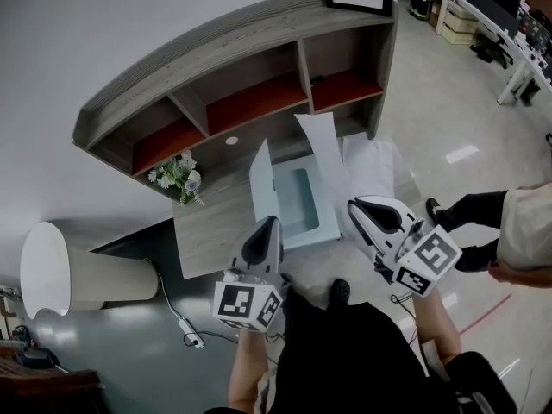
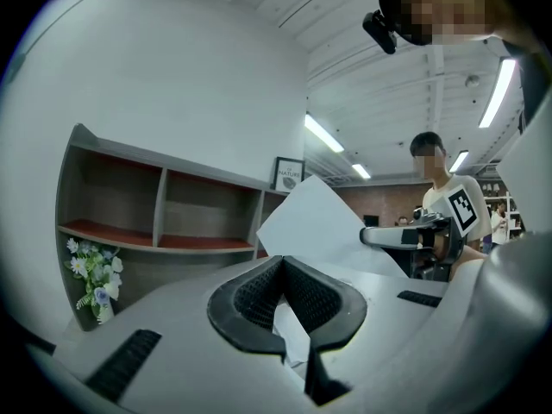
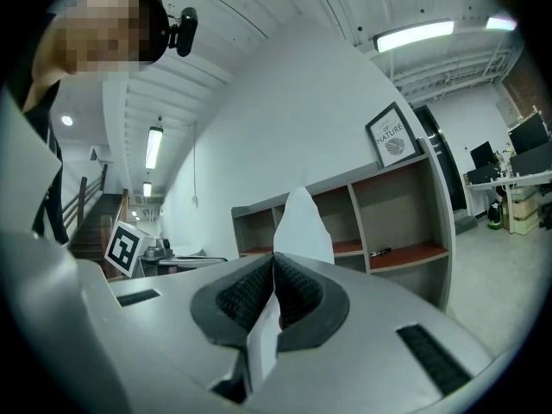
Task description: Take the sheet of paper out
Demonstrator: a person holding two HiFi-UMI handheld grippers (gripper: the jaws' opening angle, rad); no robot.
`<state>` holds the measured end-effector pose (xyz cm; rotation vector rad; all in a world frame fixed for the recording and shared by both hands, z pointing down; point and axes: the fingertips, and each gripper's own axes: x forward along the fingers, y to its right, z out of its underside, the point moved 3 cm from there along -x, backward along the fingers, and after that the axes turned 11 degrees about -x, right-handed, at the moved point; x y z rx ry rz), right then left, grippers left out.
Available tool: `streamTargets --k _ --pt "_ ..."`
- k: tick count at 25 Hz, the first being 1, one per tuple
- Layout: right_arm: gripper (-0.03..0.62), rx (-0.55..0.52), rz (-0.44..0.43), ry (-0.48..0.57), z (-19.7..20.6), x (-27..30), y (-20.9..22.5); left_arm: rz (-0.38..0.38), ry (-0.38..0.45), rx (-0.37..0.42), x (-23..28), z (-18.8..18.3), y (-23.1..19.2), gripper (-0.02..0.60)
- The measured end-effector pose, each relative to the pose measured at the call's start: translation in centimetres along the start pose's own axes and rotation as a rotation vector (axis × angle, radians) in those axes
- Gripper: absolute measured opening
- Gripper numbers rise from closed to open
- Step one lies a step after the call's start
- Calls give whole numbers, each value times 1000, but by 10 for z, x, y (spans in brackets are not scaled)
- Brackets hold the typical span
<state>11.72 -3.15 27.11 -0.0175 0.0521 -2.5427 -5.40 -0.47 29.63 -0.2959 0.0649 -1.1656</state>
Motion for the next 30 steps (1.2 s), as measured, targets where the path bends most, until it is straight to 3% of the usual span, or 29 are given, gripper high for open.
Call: streamTargets --k 30 --pt "12 -61 5 10 8 -1 -5 -11 -22 6 -4 13 -6 14"
